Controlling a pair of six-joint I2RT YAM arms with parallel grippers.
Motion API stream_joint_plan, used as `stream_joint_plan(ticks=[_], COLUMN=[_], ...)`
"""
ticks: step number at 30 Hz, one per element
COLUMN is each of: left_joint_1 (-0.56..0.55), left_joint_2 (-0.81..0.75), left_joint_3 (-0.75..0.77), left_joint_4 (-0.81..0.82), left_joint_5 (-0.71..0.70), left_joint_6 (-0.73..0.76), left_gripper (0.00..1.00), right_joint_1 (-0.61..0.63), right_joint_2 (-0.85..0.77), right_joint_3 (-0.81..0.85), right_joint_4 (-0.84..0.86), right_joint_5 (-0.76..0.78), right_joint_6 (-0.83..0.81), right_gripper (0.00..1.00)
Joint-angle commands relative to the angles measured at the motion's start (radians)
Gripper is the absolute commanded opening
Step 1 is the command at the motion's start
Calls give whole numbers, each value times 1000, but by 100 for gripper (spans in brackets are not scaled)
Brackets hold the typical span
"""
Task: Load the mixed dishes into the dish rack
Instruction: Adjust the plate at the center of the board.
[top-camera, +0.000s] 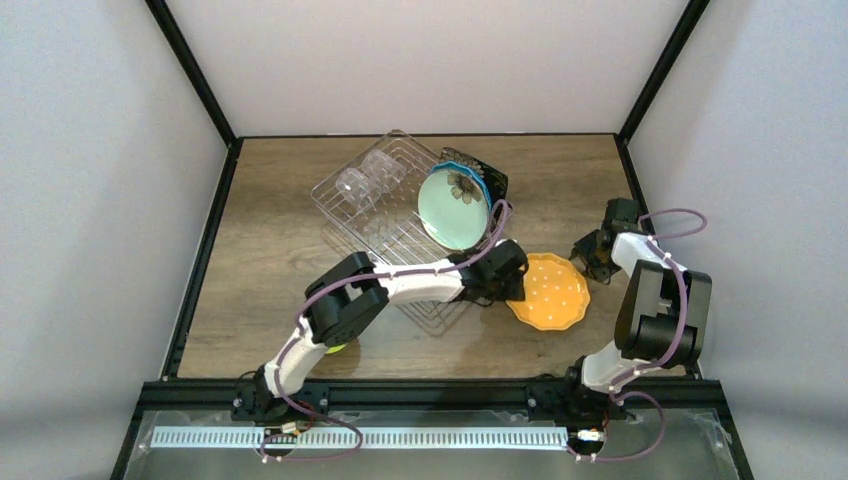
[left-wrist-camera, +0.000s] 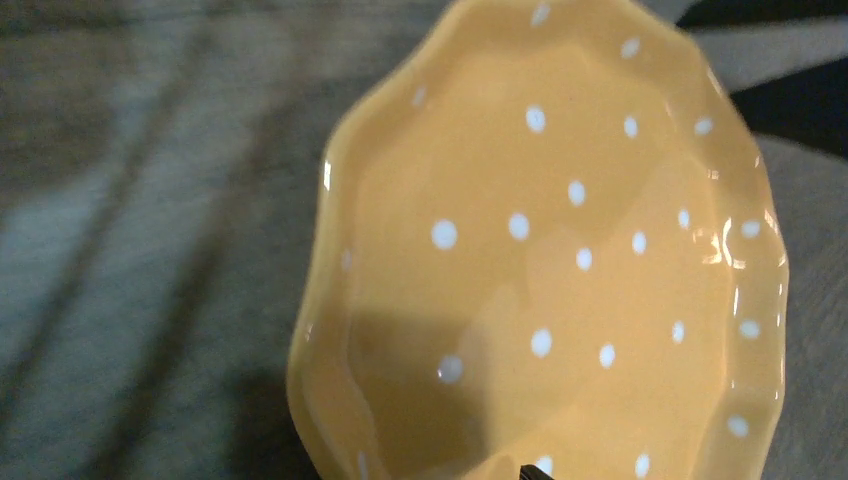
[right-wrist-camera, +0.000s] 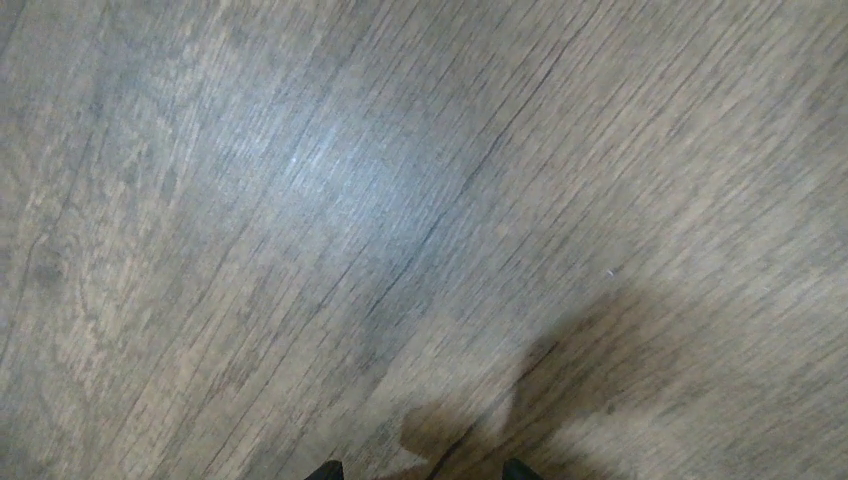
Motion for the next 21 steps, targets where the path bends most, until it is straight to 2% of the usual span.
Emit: stream_joint_plan(ticks=[1,21], left_joint_1=[-47,-76], left_joint_2=[56,41], left_joint_3=[2,25], left_joint_4=[-110,-36], left_joint_5=[41,15], left_joint_6=[5,-67], left_gripper=[100,100], right_joint_1=[-6,-6], right_joint_2=[24,39], right_joint_3=[-12,-35], right_joint_4=[18,31], right_joint_5=[-31,-70], right_joint_6=[27,-3], right_gripper=[90,90])
